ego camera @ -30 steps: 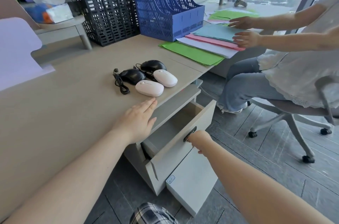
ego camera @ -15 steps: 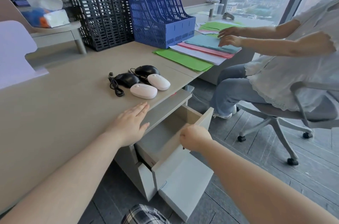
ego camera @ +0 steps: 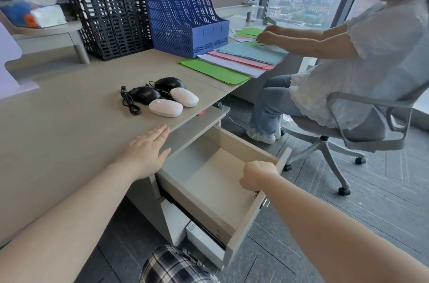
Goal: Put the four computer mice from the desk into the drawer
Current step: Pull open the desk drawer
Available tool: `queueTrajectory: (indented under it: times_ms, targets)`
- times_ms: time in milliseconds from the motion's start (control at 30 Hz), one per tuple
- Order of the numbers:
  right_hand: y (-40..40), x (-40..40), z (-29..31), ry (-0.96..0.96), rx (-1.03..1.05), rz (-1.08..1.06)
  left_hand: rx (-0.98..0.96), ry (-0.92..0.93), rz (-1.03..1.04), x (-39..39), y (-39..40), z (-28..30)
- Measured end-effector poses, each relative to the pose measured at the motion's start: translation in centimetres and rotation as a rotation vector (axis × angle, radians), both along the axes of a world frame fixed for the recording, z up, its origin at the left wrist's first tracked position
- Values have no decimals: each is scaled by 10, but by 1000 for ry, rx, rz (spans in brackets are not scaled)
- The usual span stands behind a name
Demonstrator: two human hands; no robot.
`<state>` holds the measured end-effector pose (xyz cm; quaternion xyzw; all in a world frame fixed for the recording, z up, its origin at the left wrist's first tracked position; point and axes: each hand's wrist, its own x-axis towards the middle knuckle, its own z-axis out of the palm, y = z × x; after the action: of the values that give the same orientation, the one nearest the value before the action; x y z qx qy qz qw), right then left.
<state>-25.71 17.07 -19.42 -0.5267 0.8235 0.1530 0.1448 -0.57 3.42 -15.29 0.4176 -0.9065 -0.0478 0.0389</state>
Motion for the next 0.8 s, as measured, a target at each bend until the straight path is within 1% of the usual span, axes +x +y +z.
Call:
queueTrajectory:
  times_ms: [133, 267, 367, 500, 667, 800]
  targets:
    - [14, -10, -1, -42, 88, -116, -38, 13, -8, -1, 0, -3]
    - [23, -16, -2, -34, 213, -124, -58, 23, -14, -1, 0, -5]
    - [25, -15, -5, -29, 264, -136, -67, 33, -7, -1, 0, -6]
    - [19, -8, -10, -19, 206, -146, -90, 58, -15, -1, 3, -6]
    - [-3, -1, -15, -66, 32, -121, -102, 84, -10, -3, 5, -3]
    - [-33, 11, -7, -116, -46, -83, -73, 212, 31, -10, 3, 3]
